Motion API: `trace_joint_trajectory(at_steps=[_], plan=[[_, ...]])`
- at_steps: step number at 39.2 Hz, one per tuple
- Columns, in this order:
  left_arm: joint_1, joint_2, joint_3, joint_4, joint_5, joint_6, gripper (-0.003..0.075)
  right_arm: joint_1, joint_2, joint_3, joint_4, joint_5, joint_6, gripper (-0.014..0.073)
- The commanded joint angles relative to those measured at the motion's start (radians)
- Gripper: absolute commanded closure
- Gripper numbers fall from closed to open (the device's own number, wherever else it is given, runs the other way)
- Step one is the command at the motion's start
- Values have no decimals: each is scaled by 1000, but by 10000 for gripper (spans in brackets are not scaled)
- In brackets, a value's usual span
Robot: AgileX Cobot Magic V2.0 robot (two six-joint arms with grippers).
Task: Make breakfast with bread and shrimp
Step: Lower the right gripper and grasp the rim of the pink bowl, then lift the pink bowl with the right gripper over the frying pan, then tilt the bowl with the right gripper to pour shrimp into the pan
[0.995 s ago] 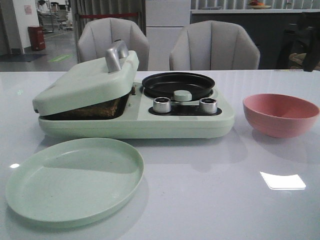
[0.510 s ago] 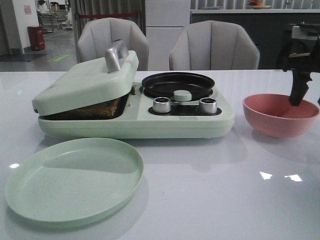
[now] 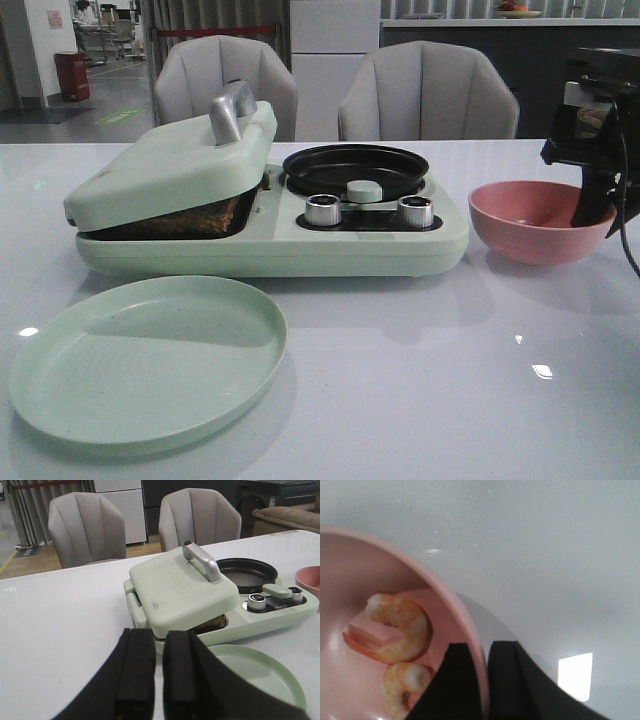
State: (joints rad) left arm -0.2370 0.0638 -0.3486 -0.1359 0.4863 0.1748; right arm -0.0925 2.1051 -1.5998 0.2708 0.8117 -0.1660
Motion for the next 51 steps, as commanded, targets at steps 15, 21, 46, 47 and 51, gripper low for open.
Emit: trace_joint_trajectory(at_steps=[15, 21, 46, 47, 51], plan=[[-7, 13, -26, -10, -87, -10, 535, 9, -165, -126, 19, -69, -16, 455], [-7, 13, -26, -10, -87, -10, 535, 69, -198, -201, 33, -106, -16, 455], [-7, 13, -26, -10, -87, -10, 535, 341, -193, -111, 78, -777, -35, 455], [-7, 13, -26, -10, -87, -10, 535, 349, -193, -93, 71, -812, -38, 455], [-7, 13, -26, -10, -87, -10, 535, 371, -193, 4, 54, -1012, -42, 455]])
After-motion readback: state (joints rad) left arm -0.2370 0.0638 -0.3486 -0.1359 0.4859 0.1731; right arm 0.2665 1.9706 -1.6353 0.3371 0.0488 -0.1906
